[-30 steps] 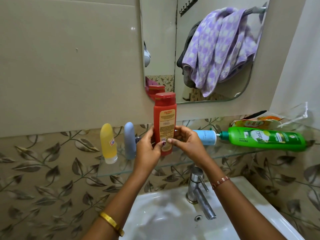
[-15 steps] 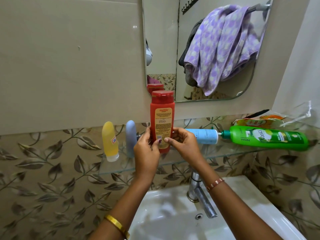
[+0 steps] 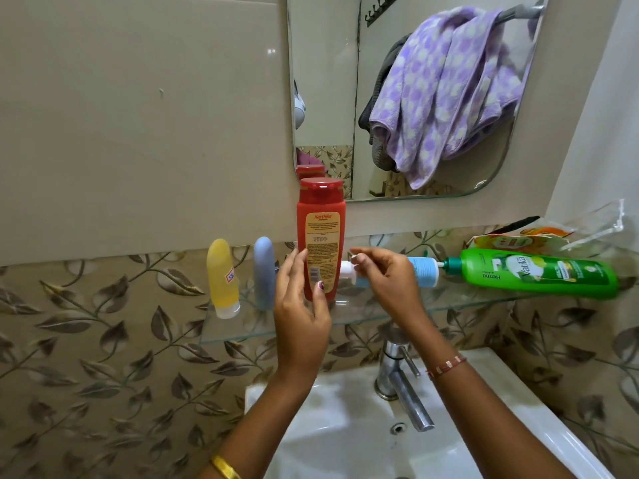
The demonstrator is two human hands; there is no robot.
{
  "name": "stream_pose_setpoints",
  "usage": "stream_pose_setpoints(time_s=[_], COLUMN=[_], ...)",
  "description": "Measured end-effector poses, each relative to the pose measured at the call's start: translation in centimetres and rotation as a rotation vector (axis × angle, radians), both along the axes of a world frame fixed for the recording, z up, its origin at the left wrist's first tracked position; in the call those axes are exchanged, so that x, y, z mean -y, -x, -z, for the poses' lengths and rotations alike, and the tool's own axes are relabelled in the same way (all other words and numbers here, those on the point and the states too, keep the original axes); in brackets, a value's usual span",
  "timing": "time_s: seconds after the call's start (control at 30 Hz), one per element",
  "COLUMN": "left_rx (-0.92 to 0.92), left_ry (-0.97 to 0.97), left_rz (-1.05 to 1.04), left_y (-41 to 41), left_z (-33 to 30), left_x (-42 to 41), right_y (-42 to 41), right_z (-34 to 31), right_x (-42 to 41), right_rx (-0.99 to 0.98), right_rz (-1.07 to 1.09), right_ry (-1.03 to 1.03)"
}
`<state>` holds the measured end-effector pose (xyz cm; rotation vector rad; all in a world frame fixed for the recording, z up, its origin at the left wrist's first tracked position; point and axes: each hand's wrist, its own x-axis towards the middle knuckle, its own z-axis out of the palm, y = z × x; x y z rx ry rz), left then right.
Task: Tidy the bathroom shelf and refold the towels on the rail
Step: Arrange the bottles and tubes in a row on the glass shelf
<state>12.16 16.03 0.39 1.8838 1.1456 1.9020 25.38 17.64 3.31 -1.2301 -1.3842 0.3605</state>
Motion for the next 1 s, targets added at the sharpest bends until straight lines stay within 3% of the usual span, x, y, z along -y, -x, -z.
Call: stream_pose_setpoints(time_s=[0.1,0.2,0.27,0.5,0.67,0.8,1.0], left_rx=[-0.002,-0.001,-0.001,0.058,0.076,0.078,0.022], left_ry=[-0.101,-0.114,-0.086,0.064,0.133,0.142,0.294], left_rz=[0.029,0.111,0.175,0.271,0.326,0.341,0.382], left_y=[-0.5,-1.3,-1.8,-3.1,-3.6,-4.4,-5.8], left_z=[-0.1,-0.3,-0.6,-0.8,-0.6,-1.0,-2.3], left_x=[0.6,0.8,0.9,0.5,0.2,0.0,-0.9], right_y=[-2.1,-3.6,-4.1,-5.2,-6.7,-7.0,-7.0], right_z=[-1.4,-2.0,-1.8,-0.9,-0.9,-2.5,-3.5], right_x=[0.1,-0.3,-0.6,-1.5,-1.4,-0.7,0.5], right_rx=[0.322,0.752,0.921,0.985,0.762,0.284,-0.391], right_rz=[0.174,0.211,0.208,0.216,0.254,0.145,-0.299], right_ry=[-0.035,0.181,0.275,0.241,0.076,-0.039,0.022])
